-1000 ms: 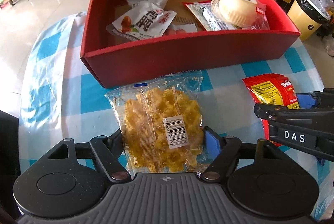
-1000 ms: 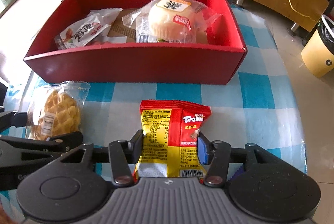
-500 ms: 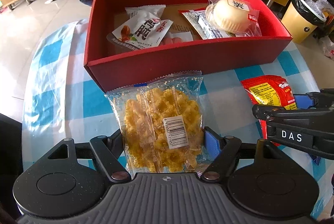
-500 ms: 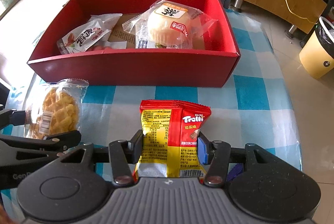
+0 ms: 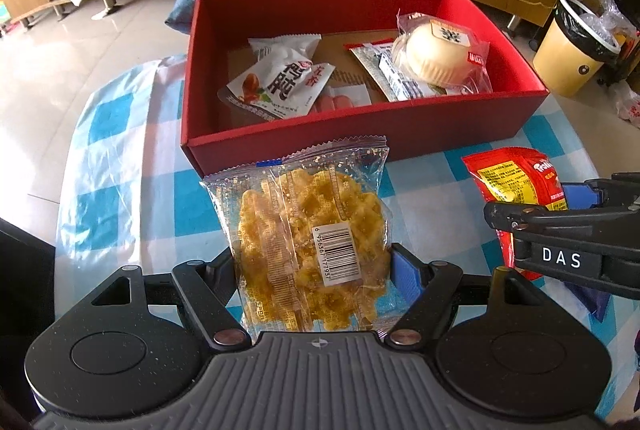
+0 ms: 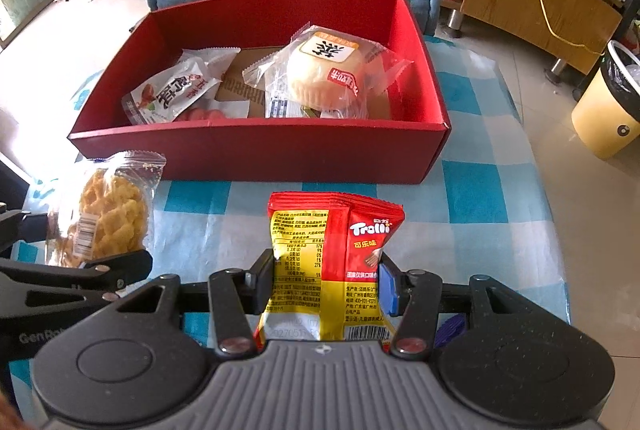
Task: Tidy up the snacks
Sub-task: 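Lift and carry the waffle bag and Trolli bag over the red box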
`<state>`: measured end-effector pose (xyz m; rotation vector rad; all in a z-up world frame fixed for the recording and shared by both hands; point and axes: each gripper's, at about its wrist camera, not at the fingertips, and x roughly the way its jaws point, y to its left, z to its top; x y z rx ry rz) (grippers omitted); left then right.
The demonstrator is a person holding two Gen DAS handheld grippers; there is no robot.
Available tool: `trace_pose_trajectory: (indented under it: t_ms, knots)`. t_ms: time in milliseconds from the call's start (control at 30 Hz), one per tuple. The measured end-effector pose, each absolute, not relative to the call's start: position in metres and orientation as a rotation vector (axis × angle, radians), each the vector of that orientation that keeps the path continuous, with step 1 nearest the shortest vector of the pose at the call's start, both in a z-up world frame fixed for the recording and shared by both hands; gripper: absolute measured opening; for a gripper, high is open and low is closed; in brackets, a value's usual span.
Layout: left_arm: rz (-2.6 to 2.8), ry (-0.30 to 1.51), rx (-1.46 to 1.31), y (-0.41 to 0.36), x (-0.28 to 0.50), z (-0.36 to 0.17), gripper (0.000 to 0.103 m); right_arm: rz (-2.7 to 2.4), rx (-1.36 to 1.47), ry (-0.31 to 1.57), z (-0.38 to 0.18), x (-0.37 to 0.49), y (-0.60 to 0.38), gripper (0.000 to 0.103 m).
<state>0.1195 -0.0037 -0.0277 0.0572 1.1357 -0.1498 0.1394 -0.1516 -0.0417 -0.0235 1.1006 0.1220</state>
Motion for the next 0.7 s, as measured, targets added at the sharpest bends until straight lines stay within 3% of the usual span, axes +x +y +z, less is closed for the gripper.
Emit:
trace_pose_trajectory:
  t_ms: [700]
  knots:
    - [-0.14, 1.087, 0.023, 0.004, 0.126, -0.01, 0.08, 0.103, 0.022, 1.047, -0.02, 0.147, -0.163, 0.049]
